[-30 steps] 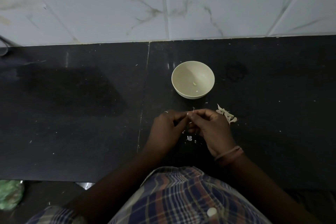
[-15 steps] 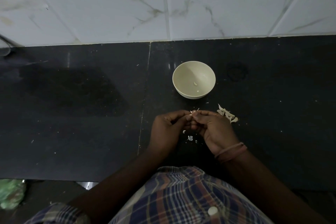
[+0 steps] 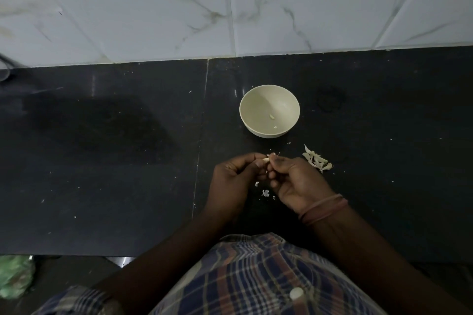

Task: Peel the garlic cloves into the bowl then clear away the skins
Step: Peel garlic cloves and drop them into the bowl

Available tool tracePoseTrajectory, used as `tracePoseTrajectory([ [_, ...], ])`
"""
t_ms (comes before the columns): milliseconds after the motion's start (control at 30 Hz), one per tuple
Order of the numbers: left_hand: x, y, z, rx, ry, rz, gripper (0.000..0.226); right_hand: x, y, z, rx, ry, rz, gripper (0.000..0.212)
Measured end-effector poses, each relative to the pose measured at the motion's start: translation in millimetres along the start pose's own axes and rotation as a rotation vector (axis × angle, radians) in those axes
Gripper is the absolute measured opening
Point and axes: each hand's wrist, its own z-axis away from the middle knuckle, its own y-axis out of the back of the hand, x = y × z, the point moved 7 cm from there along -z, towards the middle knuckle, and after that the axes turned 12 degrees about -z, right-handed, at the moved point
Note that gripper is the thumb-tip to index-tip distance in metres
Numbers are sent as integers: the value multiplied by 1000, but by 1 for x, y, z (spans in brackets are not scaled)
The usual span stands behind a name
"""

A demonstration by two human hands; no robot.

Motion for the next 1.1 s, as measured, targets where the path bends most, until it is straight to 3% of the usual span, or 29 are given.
tracePoseTrajectory([
  [233,-3,-8,-5,-62,75,70,23,11,4,-2,-58,-41,46,27],
  [400,-15,-7,-13,-15,242,418,18,-9,8,-3,-65,67,-64,21],
  [500,-27,-11,-8,-65,323,531,22,-13,7,-6,-80,168,-42,16],
  [767,-29,-13,-6,-31,427,604,16,-27,16,-2,3,460,293,21],
  [933,-29,-16,-5,-54,437,599,22,-36,10,7,79,747,920,22],
  [1033,-28,-14,-5,-70,417,579,27,-40,8,13,62,811,863,6],
  [1100,-29,-13,-5,-73,403,542,27,-42,6,15,18,829,807,13],
])
